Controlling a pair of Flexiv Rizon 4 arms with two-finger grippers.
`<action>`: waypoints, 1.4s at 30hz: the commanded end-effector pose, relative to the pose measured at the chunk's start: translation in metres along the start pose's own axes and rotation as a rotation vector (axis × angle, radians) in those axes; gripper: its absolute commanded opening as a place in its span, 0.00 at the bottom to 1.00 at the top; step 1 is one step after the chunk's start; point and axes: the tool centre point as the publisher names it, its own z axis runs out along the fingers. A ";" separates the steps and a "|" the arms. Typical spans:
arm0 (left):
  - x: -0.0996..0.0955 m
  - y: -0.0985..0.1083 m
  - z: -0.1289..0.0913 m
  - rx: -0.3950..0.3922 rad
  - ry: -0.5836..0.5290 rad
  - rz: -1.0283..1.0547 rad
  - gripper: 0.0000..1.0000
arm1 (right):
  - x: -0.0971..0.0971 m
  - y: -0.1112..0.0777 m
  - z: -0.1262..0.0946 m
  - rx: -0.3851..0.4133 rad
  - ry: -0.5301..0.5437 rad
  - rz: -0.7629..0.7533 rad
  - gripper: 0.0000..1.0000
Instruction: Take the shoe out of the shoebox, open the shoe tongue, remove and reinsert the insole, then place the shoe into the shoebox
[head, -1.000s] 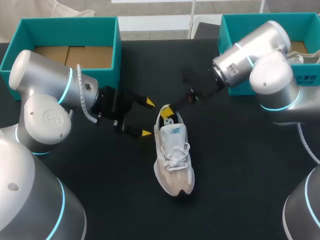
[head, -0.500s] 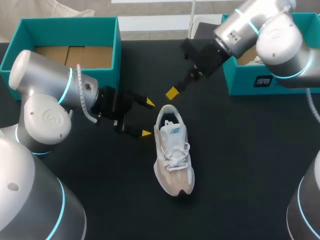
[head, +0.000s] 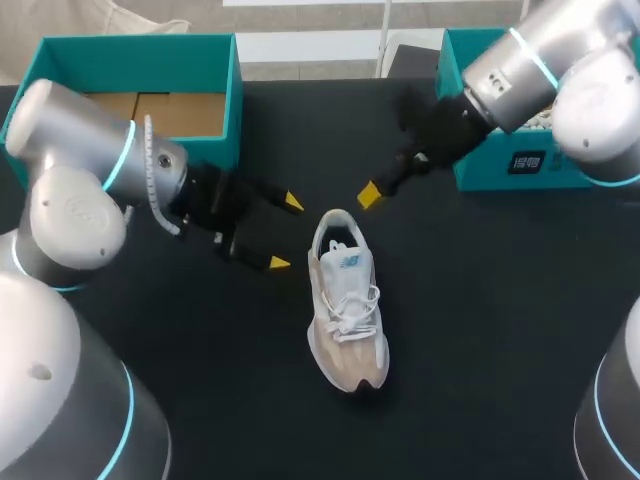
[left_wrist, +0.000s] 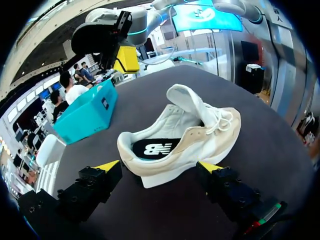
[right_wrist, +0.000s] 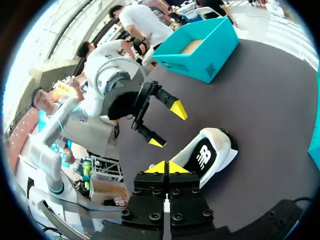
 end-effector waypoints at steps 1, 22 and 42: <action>0.000 -0.011 -0.034 -0.043 0.017 0.012 1.00 | 0.004 -0.007 0.011 -0.055 -0.117 0.073 0.00; -0.022 -0.002 -0.107 -0.140 -0.035 -0.007 1.00 | 0.001 -0.013 0.018 -0.069 -0.322 0.207 0.00; -0.033 0.006 -0.116 -0.138 -0.071 -0.048 1.00 | -0.003 -0.016 0.038 -0.103 -0.480 0.276 0.00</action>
